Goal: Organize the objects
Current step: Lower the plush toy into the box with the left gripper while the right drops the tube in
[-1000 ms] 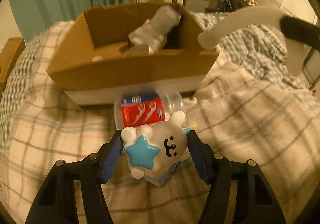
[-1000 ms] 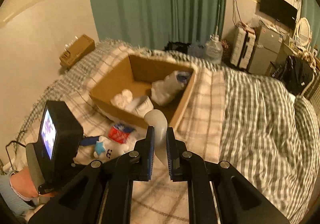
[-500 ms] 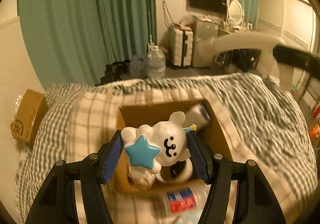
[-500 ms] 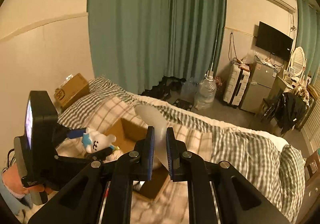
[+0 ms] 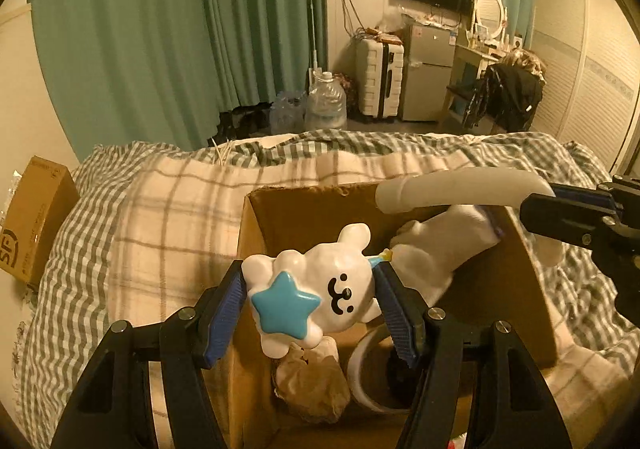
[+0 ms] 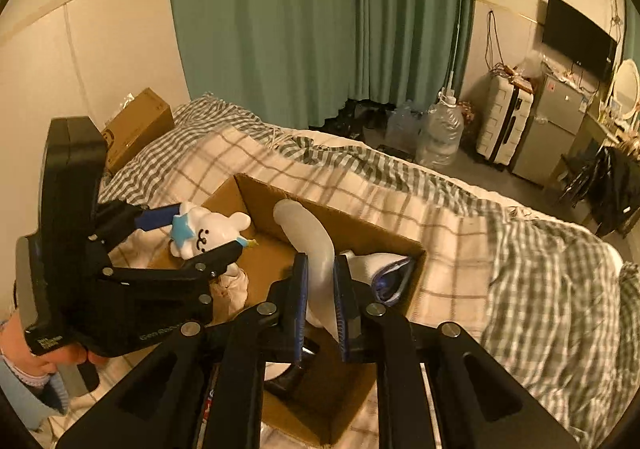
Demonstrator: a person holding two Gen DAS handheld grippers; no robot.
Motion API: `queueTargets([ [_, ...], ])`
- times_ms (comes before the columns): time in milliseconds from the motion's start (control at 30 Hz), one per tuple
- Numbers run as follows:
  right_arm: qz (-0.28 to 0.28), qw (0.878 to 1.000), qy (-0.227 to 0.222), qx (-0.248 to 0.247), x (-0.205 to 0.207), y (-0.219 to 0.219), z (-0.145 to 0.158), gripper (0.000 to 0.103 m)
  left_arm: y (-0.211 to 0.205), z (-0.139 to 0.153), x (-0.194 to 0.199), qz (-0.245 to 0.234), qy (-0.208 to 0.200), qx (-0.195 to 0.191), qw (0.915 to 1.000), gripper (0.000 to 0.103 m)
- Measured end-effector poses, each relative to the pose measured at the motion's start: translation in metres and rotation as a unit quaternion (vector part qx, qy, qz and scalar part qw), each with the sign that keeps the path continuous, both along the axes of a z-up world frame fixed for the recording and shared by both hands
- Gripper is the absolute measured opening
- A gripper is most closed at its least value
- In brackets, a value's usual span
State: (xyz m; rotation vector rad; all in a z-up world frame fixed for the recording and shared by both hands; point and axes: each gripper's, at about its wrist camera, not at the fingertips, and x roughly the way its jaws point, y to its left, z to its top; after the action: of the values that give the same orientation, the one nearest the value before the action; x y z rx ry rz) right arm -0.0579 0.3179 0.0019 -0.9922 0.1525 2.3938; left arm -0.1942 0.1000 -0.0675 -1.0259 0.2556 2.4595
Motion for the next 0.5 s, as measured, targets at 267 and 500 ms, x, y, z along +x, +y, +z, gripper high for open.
queueTargets([
  [267, -0.024, 0.999, 0.035, 0.007, 0.017, -0.001, 0.018, 0.067, -0.002, 0.016, 0.017, 0.025, 0.026, 0.002, 0.9993, 0.1],
  [500, -0.054, 0.995, 0.057, 0.063, 0.059, -0.038, 0.063, 0.089, -0.022, 0.052, 0.056, 0.039, 0.04, 0.036, 0.9978, 0.102],
])
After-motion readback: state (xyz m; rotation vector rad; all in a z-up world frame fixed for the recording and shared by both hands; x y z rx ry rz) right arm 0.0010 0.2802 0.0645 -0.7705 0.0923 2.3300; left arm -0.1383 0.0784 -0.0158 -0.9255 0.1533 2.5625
